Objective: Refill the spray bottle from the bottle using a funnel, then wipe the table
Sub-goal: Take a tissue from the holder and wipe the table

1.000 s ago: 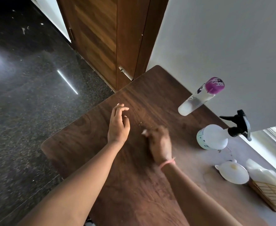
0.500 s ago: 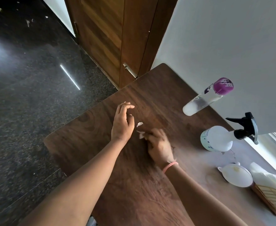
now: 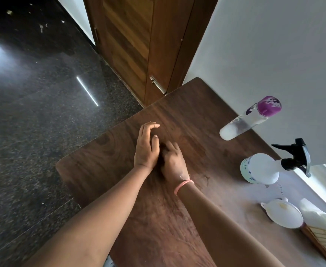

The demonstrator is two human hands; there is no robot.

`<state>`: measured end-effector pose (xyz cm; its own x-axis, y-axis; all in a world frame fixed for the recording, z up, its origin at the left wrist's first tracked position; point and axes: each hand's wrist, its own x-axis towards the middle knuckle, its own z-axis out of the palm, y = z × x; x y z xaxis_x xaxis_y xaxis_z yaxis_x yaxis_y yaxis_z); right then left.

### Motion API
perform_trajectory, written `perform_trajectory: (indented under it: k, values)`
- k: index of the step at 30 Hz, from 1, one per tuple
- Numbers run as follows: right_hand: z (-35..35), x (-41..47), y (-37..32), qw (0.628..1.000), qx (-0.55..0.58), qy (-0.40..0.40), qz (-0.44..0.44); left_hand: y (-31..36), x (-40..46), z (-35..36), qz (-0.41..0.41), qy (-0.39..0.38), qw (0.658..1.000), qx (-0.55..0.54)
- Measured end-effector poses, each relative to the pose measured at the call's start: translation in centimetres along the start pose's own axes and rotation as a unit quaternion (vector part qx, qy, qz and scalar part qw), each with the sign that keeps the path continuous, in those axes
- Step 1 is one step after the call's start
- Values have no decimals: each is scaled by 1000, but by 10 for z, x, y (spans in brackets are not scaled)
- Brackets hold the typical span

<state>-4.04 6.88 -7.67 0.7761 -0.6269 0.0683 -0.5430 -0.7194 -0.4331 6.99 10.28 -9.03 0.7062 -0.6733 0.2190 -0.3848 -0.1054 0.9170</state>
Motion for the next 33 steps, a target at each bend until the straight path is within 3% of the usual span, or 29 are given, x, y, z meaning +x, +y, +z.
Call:
perform_trajectory:
  k: [4, 7, 10, 17, 20, 23, 26, 28, 30, 33]
  values:
    - [-16, -18, 26, 1000, -3, -5, -21, -1, 0, 0, 6, -5, 1000, -7]
    - [-32, -18, 62, 993, 4, 69, 93, 0, -1, 0, 4, -7, 1000, -11]
    - [-38, -23, 75, 975, -68, 111, 178, 1, -1, 0, 2, -13, 1000, -5]
    - [-9, -86, 4, 999, -46, -6, 3, 1, -1, 1, 11, -18, 1000, 4]
    - [-19, -108, 12, 996, -61, -42, -39, 5, -2, 2, 13, -21, 1000, 6]
    - [-42, -114, 48, 994, -69, -4, 83, 1, -2, 2, 14, -19, 1000, 17]
    - [-69, -124, 85, 959, -81, 73, 261, 0, -1, 2, 14, -25, 999, 28]
    - [-71, -129, 92, 939, -100, 84, 320, 1, -2, 2, 14, -30, 999, 35]
    - [-61, -131, 79, 948, -101, 66, 295, 1, -2, 2, 13, -29, 999, 39]
    - [-38, -142, 36, 980, -82, 36, 177, 0, -2, 2, 12, -24, 999, 37]
